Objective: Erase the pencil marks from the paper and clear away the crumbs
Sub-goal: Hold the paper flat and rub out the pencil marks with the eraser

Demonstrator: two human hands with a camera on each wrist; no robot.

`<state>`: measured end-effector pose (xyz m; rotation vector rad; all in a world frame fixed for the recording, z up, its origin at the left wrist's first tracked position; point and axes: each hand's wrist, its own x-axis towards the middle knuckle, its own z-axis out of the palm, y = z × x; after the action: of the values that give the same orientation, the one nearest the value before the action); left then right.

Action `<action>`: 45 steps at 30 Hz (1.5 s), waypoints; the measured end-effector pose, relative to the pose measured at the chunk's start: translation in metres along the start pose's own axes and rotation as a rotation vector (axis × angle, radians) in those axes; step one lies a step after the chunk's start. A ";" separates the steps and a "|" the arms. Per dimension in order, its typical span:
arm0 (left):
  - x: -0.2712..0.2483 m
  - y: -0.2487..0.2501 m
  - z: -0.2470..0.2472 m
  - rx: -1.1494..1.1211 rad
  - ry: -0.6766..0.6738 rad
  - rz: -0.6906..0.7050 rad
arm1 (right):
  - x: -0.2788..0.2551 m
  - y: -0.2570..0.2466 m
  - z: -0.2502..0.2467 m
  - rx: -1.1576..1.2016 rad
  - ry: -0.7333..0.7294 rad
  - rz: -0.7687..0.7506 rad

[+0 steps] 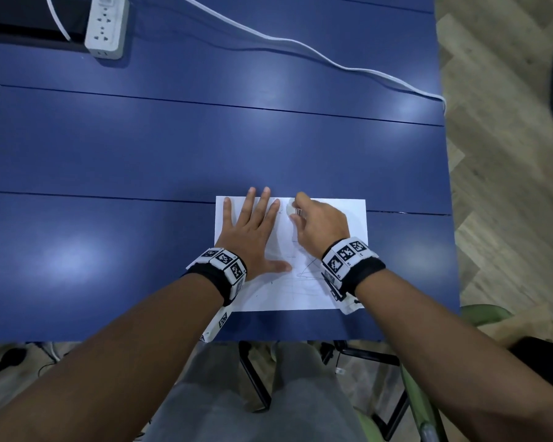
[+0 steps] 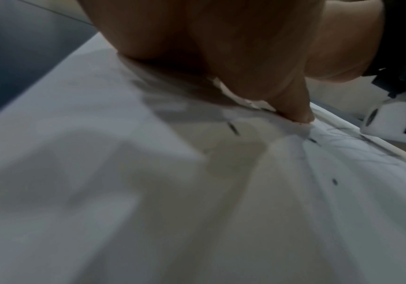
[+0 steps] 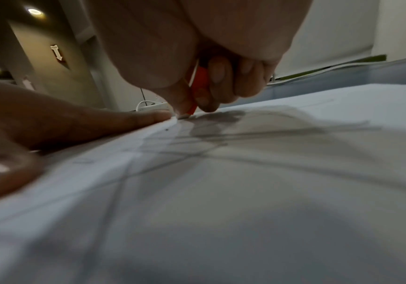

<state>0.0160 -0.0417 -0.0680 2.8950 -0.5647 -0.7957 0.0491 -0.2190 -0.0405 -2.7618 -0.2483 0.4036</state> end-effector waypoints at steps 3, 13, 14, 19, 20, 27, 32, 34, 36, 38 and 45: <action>0.000 0.000 -0.001 -0.021 0.004 0.001 | 0.009 0.006 -0.005 0.022 0.051 0.067; 0.000 0.000 -0.001 -0.007 0.013 0.003 | -0.008 0.003 -0.002 0.007 -0.018 -0.021; -0.001 0.000 -0.001 -0.008 0.014 0.002 | -0.009 0.004 -0.002 0.007 -0.026 -0.033; -0.001 0.000 -0.001 -0.021 0.017 0.000 | -0.004 0.008 -0.008 0.043 -0.011 0.010; -0.001 0.000 -0.001 -0.016 0.016 0.000 | -0.009 0.006 -0.007 0.039 -0.024 -0.005; 0.000 -0.001 0.002 -0.022 0.024 -0.001 | -0.017 0.011 -0.010 0.017 -0.070 -0.036; 0.000 -0.002 0.002 -0.023 0.031 0.002 | -0.034 0.011 -0.003 0.019 -0.124 -0.083; 0.000 -0.002 0.002 -0.031 0.038 0.004 | -0.039 0.012 -0.002 -0.006 -0.170 -0.111; 0.000 -0.002 0.002 -0.026 0.039 0.003 | -0.032 0.013 -0.005 -0.015 -0.156 -0.091; 0.001 -0.001 0.002 -0.017 0.045 0.005 | -0.024 0.013 -0.009 0.013 -0.099 -0.029; 0.000 -0.001 0.002 -0.016 0.039 0.004 | -0.047 0.006 -0.001 0.015 -0.154 -0.100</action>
<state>0.0147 -0.0409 -0.0700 2.8874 -0.5579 -0.7386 0.0054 -0.2352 -0.0301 -2.6926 -0.4169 0.5896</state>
